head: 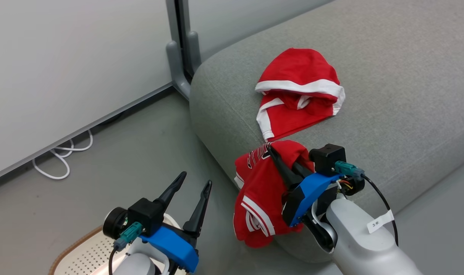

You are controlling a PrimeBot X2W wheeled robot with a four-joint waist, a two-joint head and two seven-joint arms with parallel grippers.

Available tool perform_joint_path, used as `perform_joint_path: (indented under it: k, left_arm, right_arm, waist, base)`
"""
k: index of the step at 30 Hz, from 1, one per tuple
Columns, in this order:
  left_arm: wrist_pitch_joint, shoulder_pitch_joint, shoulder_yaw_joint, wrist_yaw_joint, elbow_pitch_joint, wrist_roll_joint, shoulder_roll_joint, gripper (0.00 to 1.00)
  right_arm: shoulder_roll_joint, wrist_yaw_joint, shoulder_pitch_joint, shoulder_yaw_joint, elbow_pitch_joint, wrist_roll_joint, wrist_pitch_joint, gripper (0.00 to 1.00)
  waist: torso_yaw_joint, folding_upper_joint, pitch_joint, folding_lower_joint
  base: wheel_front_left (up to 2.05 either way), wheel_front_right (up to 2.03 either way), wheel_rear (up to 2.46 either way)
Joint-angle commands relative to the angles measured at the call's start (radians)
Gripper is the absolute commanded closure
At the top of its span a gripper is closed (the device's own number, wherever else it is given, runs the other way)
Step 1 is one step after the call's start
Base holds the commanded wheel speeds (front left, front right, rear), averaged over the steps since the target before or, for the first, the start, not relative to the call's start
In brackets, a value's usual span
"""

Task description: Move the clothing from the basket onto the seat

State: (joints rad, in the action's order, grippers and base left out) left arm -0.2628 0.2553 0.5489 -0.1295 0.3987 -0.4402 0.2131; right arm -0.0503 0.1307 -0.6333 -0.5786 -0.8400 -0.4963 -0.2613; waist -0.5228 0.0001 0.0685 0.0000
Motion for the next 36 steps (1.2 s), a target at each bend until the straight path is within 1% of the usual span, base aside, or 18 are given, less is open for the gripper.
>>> perform_joint_path:
  k: [1,9,12,18,21,23,27,34,36]
  left_arm:
    - [-0.003,0.025,0.005,-0.001,-0.003,-0.002,0.002,0.00]
    - [-0.003,0.047,0.033,-0.001,0.006,-0.016,0.010,0.00]
    - [-0.003,0.056,0.031,-0.001,0.003,-0.016,0.015,0.00]
    - [-0.003,0.070,0.011,-0.001,-0.018,0.006,0.031,0.00]
    - [-0.003,0.082,0.007,-0.001,-0.030,0.018,0.044,0.00]
    - [-0.003,0.103,0.013,-0.001,-0.043,0.026,0.053,0.00]
    - [-0.002,0.156,0.034,-0.001,-0.073,0.033,0.074,0.00]
    - [0.007,0.295,0.068,-0.001,-0.153,0.063,0.112,0.00]
    - [0.012,0.320,0.066,-0.001,-0.172,0.070,0.125,0.00]
  right_arm:
    - [0.000,0.000,0.012,0.008,0.006,-0.001,-0.005,1.00]
    - [0.001,0.000,0.031,0.044,0.024,0.021,-0.006,1.00]
    - [0.001,0.000,0.027,0.052,0.033,0.001,-0.005,1.00]
    - [0.000,0.000,-0.081,0.107,0.027,-0.028,-0.002,1.00]
    - [0.000,0.000,-0.165,0.173,0.005,-0.018,-0.001,1.00]
    - [-0.005,0.000,-0.233,0.237,-0.008,-0.011,0.004,1.00]
    - [-0.059,0.000,-0.372,0.360,-0.014,0.010,0.018,1.00]
    - [-0.246,0.000,-0.577,0.547,0.006,0.081,0.072,1.00]
    - [-0.286,0.000,-0.617,0.603,0.020,0.100,0.072,1.00]
  waist:
    - [-0.016,-0.0001,0.011,0.0000]
    - [-0.021,-0.0001,0.026,0.0000]
    - [-0.022,-0.0001,0.037,0.0000]
    - [-0.017,-0.0001,0.100,0.0000]
    - [-0.003,-0.0001,0.145,0.0000]
    - [0.011,-0.0001,0.189,0.0000]
    - [0.049,-0.0001,0.287,0.0000]
    - [0.137,-0.0001,0.488,0.0000]
    - [0.154,-0.0001,0.535,0.0000]
  base:
    - [0.00,0.00,0.00]
    - [0.00,0.00,0.00]
    - [0.00,0.00,0.00]
    - [0.00,0.00,0.00]
    - [0.00,0.00,0.00]
    - [0.00,0.00,0.00]
    - [0.00,0.00,0.00]
    - [0.00,0.00,0.00]
    - [0.00,0.00,0.00]
